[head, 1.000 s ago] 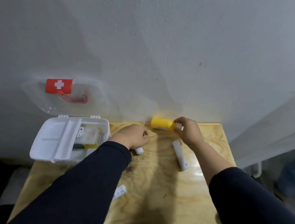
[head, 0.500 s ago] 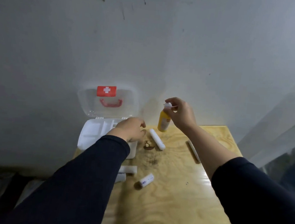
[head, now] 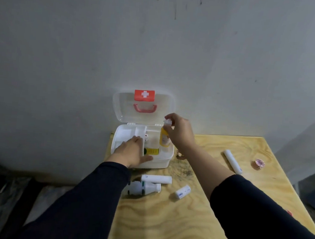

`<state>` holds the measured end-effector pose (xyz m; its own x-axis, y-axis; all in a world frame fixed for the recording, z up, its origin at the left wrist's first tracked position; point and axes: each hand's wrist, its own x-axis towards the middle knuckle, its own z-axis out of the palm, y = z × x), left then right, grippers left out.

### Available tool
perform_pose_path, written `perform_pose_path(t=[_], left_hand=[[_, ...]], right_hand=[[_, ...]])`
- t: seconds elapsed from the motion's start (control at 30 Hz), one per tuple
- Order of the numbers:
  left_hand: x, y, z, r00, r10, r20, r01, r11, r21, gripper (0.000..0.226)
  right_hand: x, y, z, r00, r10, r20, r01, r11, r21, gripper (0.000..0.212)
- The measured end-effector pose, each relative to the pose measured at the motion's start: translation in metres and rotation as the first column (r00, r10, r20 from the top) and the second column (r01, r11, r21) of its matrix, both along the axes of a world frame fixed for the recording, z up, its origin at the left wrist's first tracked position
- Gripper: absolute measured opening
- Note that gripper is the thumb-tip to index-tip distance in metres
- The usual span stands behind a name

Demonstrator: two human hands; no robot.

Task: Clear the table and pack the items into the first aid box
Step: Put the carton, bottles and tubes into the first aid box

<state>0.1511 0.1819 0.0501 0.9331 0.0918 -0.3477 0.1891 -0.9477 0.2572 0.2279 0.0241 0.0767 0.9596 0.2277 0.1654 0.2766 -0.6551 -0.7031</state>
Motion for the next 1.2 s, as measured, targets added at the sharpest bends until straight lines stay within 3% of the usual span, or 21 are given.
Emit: perform_pose_path(t=[0.13,0.37,0.57,0.73,1.0,1.2], left_hand=[[-0.003,0.004,-0.010,0.999,-0.005,0.035,0.006,0.999,-0.052,0.085],[-0.007,0.008,-0.013,0.997,-0.056,0.056,0.057,0.998,-0.021,0.090],[-0.002,0.009,-0.007,0.996,-0.082,0.022,0.082,0.996,0.021,0.086],[-0.011,0.017,-0.001,0.996,-0.079,0.039,0.078,0.996,0.033,0.079],[-0.024,0.023,-0.012,0.996,-0.072,0.047,0.070,0.997,0.039,0.074],[-0.025,0.022,-0.013,0.996,-0.074,0.056,0.071,0.996,0.055,0.074]], right_hand=[[-0.001,0.010,-0.020,1.000,0.002,-0.013,-0.004,0.996,-0.093,0.029],[0.002,0.013,-0.040,0.997,-0.027,-0.071,0.018,0.993,-0.113,0.029],[-0.013,0.009,-0.024,0.995,0.102,-0.018,-0.103,0.981,-0.163,0.034],[-0.051,-0.004,-0.022,0.979,0.204,0.026,-0.200,0.973,-0.117,0.017],[-0.115,-0.023,-0.069,0.936,0.271,-0.224,-0.314,0.931,-0.187,0.020],[-0.129,-0.026,-0.088,0.925,0.300,-0.234,-0.361,0.885,-0.293,0.029]])
